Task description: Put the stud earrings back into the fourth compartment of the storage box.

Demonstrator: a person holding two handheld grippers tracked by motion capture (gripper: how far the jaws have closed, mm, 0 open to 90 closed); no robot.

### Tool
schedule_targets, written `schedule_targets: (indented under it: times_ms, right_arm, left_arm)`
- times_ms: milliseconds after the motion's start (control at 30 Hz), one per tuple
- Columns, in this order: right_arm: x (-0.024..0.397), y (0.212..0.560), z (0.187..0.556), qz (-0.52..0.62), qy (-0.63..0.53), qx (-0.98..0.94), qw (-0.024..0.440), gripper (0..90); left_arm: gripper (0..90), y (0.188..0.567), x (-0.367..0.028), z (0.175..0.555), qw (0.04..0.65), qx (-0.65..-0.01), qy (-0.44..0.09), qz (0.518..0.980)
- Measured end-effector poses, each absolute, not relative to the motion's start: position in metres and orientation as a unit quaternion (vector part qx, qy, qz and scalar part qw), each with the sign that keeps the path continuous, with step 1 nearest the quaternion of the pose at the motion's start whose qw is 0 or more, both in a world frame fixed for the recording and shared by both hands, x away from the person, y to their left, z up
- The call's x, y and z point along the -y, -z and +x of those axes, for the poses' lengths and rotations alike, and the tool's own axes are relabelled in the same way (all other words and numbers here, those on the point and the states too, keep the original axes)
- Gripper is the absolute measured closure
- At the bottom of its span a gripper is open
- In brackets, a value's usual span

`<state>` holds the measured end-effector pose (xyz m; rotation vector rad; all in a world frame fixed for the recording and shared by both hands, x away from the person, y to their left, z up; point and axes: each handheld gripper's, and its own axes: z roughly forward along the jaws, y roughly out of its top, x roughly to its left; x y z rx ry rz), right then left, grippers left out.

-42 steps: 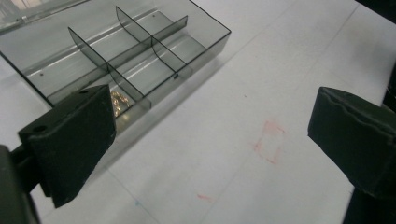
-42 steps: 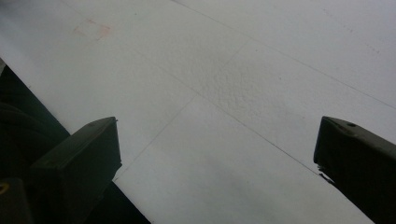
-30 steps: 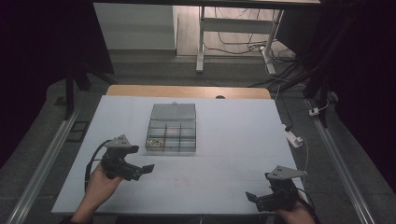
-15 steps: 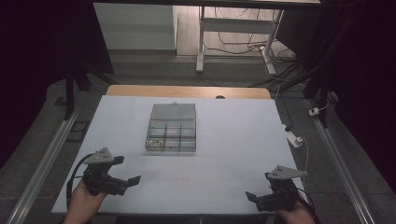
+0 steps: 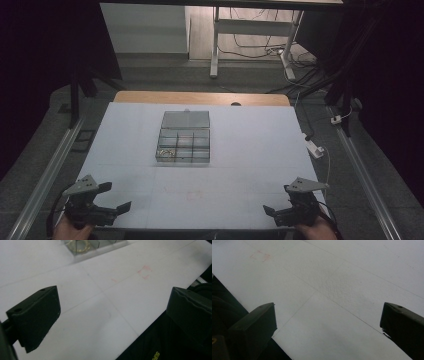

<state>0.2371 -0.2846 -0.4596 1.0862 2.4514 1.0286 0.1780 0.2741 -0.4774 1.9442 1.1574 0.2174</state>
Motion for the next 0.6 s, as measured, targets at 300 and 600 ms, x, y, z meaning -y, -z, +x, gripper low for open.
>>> schedule_targets:
  times_ms: [300, 600]
  right_arm:
    - [0.284, 0.459, 0.237, 0.376, -0.354, -0.845, 0.135, 1.0]
    - [0.284, 0.460, 0.237, 0.376, -0.354, -0.846, 0.135, 1.0]
  left_arm:
    - [0.0, 0.484, -0.289, 0.166, 0.391, -0.490, -0.095, 0.773]
    - [0.0, 0.485, -0.293, 0.163, 0.383, -0.499, -0.088, 0.772]
